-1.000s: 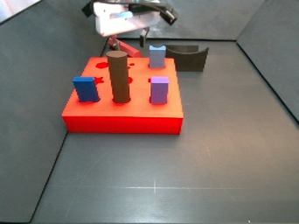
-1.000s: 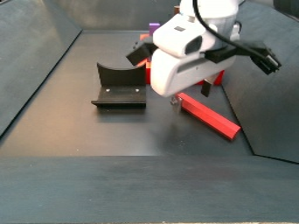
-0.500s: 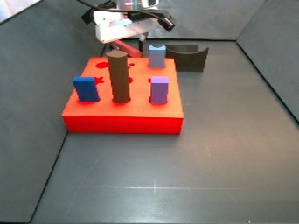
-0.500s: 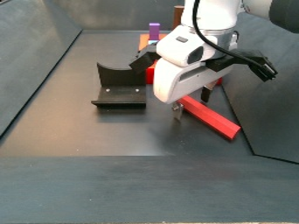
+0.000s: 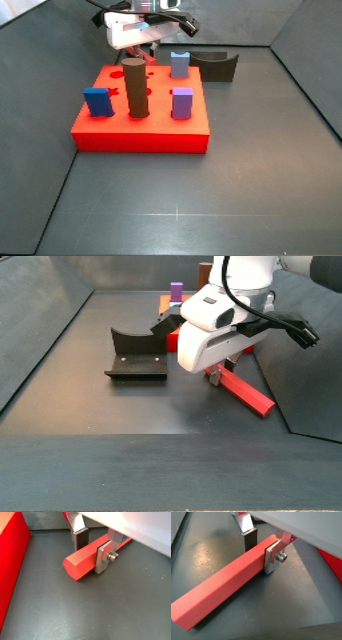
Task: Pick up the hexagon object. Move up. Place the hexagon object on the fixture. Regrasp the hexagon object. Move to above the board. Insert the hexagon object.
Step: Pick up the hexagon object, then move up.
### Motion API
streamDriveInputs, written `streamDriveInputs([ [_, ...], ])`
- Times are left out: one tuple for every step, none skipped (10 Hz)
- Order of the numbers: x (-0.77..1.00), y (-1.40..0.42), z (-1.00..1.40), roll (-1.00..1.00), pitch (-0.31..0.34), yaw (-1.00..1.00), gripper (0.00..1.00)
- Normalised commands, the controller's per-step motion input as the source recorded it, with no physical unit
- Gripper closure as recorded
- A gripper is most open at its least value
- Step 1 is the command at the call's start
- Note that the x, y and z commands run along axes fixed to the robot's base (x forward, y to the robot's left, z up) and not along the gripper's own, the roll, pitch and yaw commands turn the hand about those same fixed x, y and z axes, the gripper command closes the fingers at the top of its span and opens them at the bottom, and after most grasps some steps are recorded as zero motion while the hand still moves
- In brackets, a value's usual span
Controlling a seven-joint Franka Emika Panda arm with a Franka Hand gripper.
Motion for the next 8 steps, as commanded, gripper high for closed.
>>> streamDriveInputs([
  [0.0,0.0,0.0,0.0,0.0,0.0,1.0],
  [0.0,0.0,0.0,0.0,0.0,0.0,1.0],
  [0.0,0.0,0.0,0.0,0.0,0.0,1.0],
  [0.0,0.0,0.0,0.0,0.0,0.0,1.0],
  [0.0,0.0,0.0,0.0,0.0,0.0,1.0],
  [0.0,0.0,0.0,0.0,0.0,0.0,1.0],
  [0.0,0.0,0.0,0.0,0.0,0.0,1.0],
  [0.0,0.0,0.83,0.0,0.0,0.0,1.0],
])
